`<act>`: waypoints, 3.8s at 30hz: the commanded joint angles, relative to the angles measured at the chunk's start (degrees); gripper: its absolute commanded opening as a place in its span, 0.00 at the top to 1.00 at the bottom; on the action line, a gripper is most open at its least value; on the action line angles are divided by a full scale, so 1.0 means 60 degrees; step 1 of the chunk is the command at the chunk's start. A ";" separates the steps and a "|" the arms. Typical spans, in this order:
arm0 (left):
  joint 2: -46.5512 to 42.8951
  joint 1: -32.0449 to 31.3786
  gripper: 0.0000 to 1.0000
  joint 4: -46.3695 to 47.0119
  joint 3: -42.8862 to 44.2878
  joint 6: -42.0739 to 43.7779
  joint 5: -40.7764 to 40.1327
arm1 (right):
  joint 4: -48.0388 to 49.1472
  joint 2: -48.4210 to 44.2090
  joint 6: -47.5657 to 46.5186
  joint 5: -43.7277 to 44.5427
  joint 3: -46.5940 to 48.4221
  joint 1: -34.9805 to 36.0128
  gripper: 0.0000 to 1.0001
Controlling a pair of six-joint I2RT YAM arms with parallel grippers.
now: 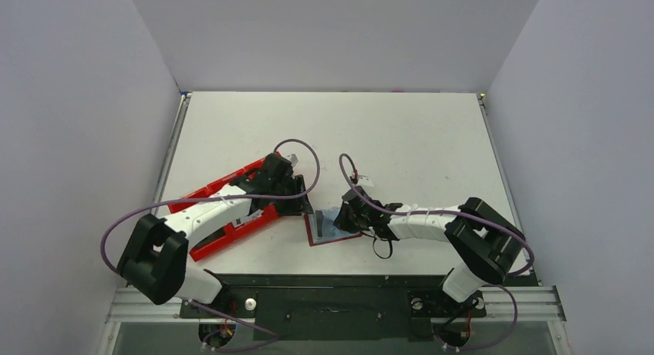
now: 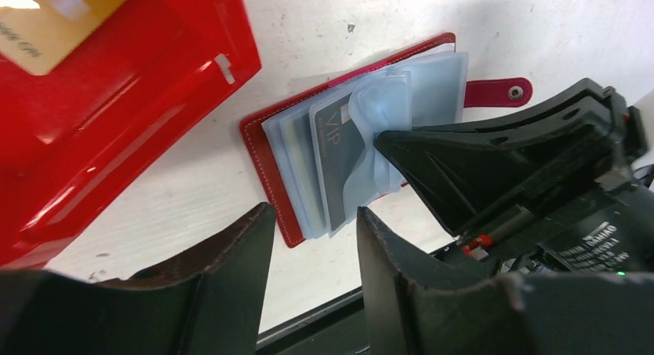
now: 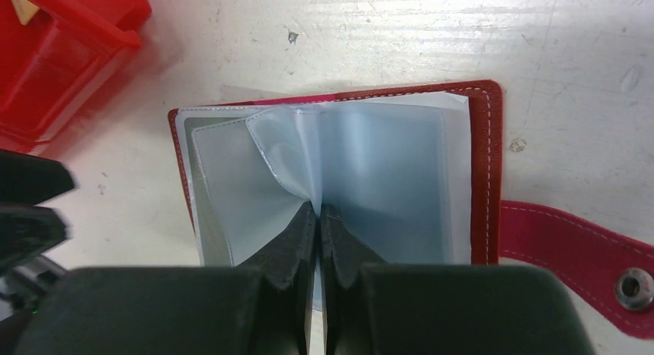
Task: Take the credit cards out of the card holder
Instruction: Remove the credit card from the card holder.
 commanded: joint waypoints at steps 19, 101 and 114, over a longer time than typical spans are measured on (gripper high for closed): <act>0.2074 -0.0973 0.86 0.1262 0.0668 -0.0156 -0.0214 | 0.2817 0.0186 0.0756 -0.1897 -0.1392 -0.0791 1.00; 0.1828 -0.1478 0.75 -0.0279 0.2396 0.0577 -0.1541 | -0.0625 -0.4071 -0.0052 -0.0008 -0.0920 -0.1189 0.47; 0.0902 -0.1011 0.83 -0.0039 0.0674 0.0458 -0.1841 | 0.0946 -0.2165 0.0373 -0.0862 -0.0493 -0.0831 0.51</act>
